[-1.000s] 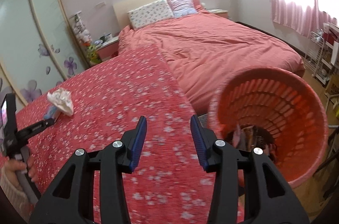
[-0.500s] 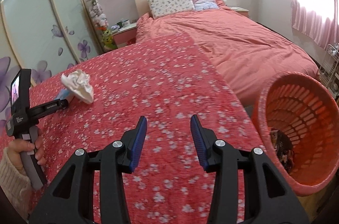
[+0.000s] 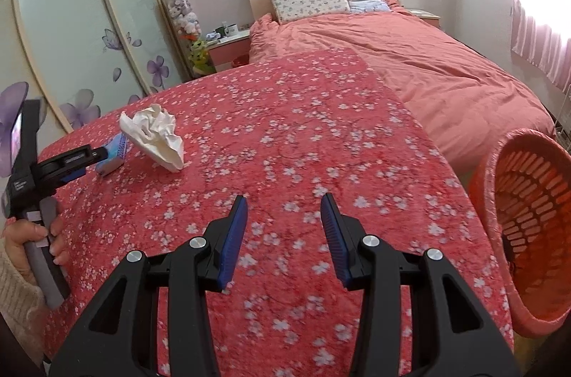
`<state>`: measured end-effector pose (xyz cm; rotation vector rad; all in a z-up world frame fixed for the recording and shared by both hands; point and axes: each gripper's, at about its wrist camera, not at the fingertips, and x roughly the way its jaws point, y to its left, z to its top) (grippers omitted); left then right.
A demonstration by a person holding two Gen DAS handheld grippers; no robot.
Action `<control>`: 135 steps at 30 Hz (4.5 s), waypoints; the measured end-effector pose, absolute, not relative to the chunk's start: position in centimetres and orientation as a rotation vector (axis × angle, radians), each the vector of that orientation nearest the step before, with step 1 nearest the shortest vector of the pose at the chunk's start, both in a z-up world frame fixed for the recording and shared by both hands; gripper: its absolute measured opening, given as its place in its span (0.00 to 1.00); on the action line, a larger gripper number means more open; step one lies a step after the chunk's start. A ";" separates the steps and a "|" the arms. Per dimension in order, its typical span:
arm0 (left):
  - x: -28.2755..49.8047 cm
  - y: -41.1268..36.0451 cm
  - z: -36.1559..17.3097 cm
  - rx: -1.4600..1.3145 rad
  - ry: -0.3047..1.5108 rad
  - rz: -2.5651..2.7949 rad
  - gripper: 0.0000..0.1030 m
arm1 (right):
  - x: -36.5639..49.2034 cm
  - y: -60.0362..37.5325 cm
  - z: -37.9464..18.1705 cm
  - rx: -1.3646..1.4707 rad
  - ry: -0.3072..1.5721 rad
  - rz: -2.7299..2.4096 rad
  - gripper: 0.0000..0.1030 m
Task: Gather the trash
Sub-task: 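Move both tools back toward the tissue pack and crumpled tissues on the bed, then grasp the blue tissue pack with the left tool while the right tool grasps the crumpled tissues, then carry the tissue pack and crumpled tissues over the orange basket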
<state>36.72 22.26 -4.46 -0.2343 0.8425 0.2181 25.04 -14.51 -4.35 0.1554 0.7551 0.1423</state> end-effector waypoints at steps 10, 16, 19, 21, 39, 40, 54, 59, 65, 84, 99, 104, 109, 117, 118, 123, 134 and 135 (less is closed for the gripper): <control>40.7 21.9 -5.6 -0.238 0.904 0.280 0.65 | 25.5 -14.0 -4.8 0.147 0.774 0.147 0.42; 41.0 21.9 -6.1 -0.223 0.915 0.247 0.60 | 25.2 -14.1 -4.9 0.147 0.775 0.150 0.42; 40.0 22.8 -6.2 -0.219 0.914 0.236 0.60 | 25.1 -14.2 -4.9 0.152 0.774 0.150 0.42; 39.3 23.5 -6.3 -0.231 0.909 0.233 0.60 | 25.1 -14.2 -5.0 0.161 0.777 0.153 0.42; 35.4 24.6 -6.7 -0.187 0.900 0.235 0.51 | 25.2 -12.2 -4.9 0.137 0.787 0.186 0.42; 34.6 24.8 -6.8 -0.173 0.896 0.231 0.52 | 25.3 -11.9 -4.9 0.136 0.789 0.191 0.42; 33.8 25.0 -7.0 -0.165 0.898 0.231 0.53 | 30.1 -4.3 -4.1 0.104 0.800 0.320 0.42; 33.9 25.0 -7.0 -0.174 0.896 0.226 0.53 | 31.6 -1.8 -4.1 0.046 0.788 0.335 0.64; 33.8 25.2 -6.9 -0.181 0.895 0.220 0.53 | 34.1 -0.5 -4.8 0.003 0.815 0.306 0.64; 33.7 25.2 -6.9 -0.178 0.895 0.221 0.54 | 34.0 -3.4 -5.7 0.103 0.863 0.277 0.23; 30.6 25.0 -6.2 -0.228 0.858 0.189 0.50 | 27.6 -11.7 -2.5 0.124 0.762 0.178 0.21; 29.3 22.4 -5.3 -0.203 0.856 0.153 0.50 | 25.3 -14.4 -1.2 0.145 0.713 0.141 0.21; 28.4 18.6 -3.3 -0.174 0.828 0.082 0.50 | 22.9 -17.4 -0.1 0.197 0.671 0.108 0.21; 26.4 10.1 0.2 -0.129 0.780 -0.098 0.50 | 19.3 -21.6 1.8 0.256 0.593 0.033 0.21; 26.2 9.3 0.4 -0.127 0.777 -0.115 0.50 | 18.9 -22.2 1.9 0.264 0.585 0.021 0.21; 25.0 4.2 1.9 -0.101 0.752 -0.224 0.50 | 16.7 -25.2 2.4 0.307 0.543 -0.045 0.21; 22.8 -6.5 3.4 -0.059 0.735 -0.443 0.50 | 14.0 -31.2 1.7 0.366 0.511 -0.175 0.21; 22.7 -7.2 3.4 -0.055 0.735 -0.459 0.50 | 13.8 -31.7 1.6 0.372 0.508 -0.187 0.21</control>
